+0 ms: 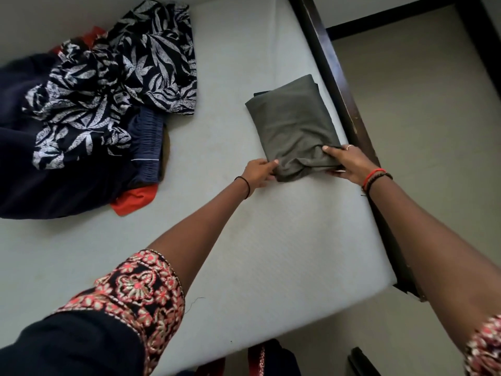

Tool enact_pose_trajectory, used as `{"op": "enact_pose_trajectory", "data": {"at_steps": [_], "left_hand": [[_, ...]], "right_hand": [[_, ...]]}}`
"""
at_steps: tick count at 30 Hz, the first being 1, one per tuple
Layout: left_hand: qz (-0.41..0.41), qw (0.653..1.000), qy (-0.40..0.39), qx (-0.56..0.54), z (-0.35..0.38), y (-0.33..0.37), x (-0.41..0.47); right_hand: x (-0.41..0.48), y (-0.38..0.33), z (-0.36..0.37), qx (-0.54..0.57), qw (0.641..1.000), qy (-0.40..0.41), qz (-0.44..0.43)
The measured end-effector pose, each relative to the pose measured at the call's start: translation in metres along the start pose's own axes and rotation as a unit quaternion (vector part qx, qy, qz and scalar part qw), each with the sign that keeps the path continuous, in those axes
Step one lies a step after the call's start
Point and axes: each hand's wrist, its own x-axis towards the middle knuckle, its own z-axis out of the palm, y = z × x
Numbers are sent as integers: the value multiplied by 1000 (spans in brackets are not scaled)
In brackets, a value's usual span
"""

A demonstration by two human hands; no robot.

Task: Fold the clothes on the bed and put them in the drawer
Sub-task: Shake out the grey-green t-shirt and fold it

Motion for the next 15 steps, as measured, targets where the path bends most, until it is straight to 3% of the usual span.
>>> {"op": "enact_pose_trajectory", "data": {"at_steps": [9,15], "left_hand": [[-24,999,-8,19,-12,-7,-52],[-34,999,14,-11,-35,-25,-109]], "right_hand": [[-46,33,15,64,992,99,36],[-105,51,67,91,992,59,65]]}}
